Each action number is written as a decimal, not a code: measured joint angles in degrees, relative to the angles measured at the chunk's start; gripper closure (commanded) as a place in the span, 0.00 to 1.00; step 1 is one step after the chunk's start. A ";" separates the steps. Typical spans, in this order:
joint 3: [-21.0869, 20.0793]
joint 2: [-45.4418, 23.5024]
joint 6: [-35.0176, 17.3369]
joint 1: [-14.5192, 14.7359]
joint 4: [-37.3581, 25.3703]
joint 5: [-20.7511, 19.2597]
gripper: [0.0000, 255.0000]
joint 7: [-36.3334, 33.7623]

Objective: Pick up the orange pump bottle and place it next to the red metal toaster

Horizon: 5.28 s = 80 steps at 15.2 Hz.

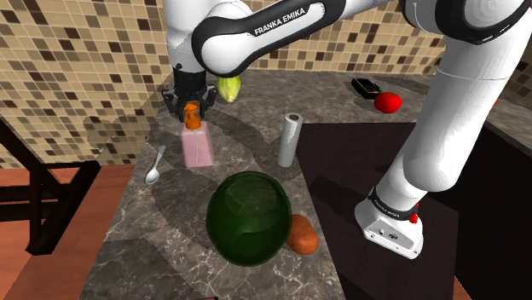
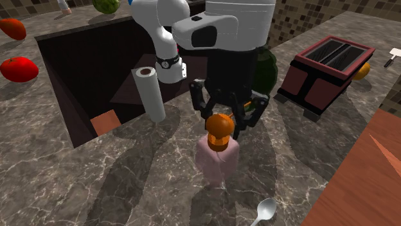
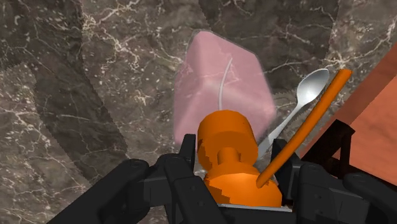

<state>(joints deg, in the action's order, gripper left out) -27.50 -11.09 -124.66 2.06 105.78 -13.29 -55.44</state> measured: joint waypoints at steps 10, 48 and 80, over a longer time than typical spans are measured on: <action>-0.39 1.85 7.09 -0.19 -5.61 1.79 1.00 1.80; -1.79 -1.91 36.77 3.62 -38.55 0.33 1.00 3.07; -15.38 36.21 39.17 14.03 -7.25 20.42 1.00 -22.44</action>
<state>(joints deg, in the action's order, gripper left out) -42.88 25.12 -85.49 16.10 98.52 7.13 -77.87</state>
